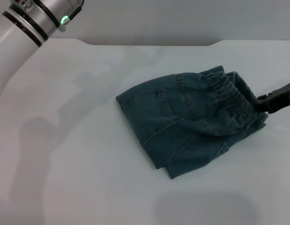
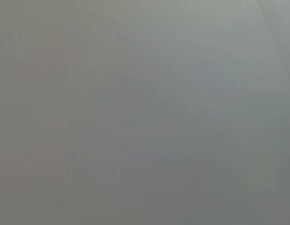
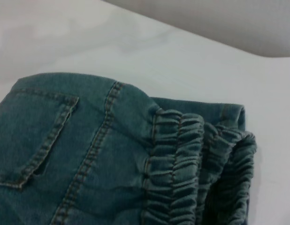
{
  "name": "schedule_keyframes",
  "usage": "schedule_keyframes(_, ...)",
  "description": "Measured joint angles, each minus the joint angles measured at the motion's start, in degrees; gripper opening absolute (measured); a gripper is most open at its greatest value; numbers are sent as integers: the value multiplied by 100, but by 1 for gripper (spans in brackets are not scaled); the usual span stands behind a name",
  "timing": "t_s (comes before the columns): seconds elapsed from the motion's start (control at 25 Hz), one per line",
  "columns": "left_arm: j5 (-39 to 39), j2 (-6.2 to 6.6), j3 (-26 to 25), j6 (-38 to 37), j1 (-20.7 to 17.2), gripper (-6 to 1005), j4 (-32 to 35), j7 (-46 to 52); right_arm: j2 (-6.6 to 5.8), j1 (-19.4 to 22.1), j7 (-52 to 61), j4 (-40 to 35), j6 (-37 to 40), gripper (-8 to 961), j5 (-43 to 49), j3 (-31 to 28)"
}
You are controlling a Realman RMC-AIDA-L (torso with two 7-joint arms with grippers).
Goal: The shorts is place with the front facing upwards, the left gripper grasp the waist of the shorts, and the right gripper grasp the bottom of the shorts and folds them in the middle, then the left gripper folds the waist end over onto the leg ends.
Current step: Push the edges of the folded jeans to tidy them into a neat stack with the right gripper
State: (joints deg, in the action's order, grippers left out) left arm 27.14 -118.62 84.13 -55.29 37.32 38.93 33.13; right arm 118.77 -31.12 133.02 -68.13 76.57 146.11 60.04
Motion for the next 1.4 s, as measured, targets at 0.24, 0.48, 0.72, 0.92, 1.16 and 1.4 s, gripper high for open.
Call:
schedule_keyframes(0.24,0,6,2,8,-23,665,42,0,-19,-17,154,-64,270,340,90,-34)
schedule_keyframes(0.48,0,23,7,35,-27,665,129,0,-22,-16,322,-147,441,341,410,5)
schedule_keyframes(0.72,2,30,5,145,-66,665,247,-12,-3,-47,322,-153,701,340,326,143)
schedule_keyframes(0.92,2,17,8,165,-73,665,240,-36,1,-60,323,-234,800,339,109,366)
schedule_keyframes(1.16,2,15,6,169,-105,665,243,-29,-1,-102,322,-417,1062,341,-52,391)
schedule_keyframes(1.4,1,15,6,168,-112,665,256,-9,-4,-74,322,-597,1358,340,-56,342)
